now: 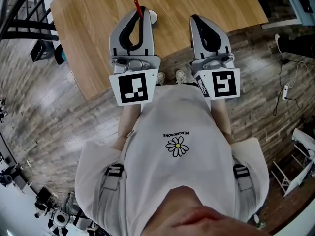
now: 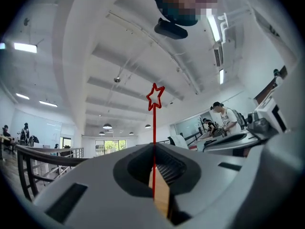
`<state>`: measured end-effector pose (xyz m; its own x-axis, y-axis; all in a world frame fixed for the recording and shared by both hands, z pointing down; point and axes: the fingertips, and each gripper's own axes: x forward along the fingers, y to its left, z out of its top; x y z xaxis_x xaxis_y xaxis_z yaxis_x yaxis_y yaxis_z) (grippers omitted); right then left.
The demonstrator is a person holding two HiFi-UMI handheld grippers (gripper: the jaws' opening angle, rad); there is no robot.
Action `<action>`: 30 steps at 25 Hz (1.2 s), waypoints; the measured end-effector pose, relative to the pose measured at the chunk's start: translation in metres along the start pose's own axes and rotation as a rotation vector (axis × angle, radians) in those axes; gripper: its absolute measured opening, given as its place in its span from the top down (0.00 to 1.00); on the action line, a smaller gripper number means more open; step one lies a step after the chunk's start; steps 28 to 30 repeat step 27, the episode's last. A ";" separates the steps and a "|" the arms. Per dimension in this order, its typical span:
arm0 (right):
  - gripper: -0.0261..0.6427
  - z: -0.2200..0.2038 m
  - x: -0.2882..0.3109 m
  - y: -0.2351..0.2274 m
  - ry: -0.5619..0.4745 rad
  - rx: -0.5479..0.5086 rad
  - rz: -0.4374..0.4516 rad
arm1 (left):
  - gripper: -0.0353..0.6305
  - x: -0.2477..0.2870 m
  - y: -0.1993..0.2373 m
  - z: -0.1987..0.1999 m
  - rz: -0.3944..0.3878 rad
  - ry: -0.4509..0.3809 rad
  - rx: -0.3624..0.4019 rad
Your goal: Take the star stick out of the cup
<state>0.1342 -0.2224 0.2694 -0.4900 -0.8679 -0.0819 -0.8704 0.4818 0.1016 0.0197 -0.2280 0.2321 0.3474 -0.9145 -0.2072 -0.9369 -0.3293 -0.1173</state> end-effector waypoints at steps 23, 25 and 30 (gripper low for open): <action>0.95 -0.002 0.003 0.005 0.024 -0.035 0.014 | 0.92 -0.006 0.019 0.008 0.023 0.002 -0.031; 0.95 -0.003 0.002 0.005 0.025 -0.035 0.013 | 0.92 -0.006 0.020 0.008 0.024 -0.001 -0.033; 0.95 -0.004 0.002 0.004 0.026 -0.036 0.011 | 0.92 -0.006 0.020 0.008 0.024 -0.005 -0.034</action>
